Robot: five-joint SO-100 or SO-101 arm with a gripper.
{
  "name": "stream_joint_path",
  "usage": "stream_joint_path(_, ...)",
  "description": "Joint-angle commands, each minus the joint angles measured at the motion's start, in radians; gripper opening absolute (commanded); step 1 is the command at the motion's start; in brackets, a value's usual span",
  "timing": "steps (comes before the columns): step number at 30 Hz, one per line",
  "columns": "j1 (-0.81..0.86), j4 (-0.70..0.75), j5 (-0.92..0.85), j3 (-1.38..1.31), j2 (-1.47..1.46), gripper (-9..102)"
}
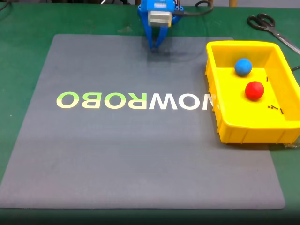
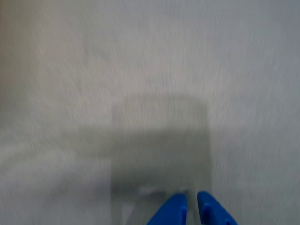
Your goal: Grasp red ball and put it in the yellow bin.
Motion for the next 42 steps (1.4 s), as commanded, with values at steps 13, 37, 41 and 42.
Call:
stream_joint_path(13,0.003,0.126,0.015,0.052,0.012,0)
stream_joint_path(37,0.008,0.127,0.031,0.052,0.012,0)
stream_joint_path(41,0.008,0.127,0.032,0.052,0.012,0)
stream_joint_path(42,0.008,0.127,0.034,0.052,0.012,0)
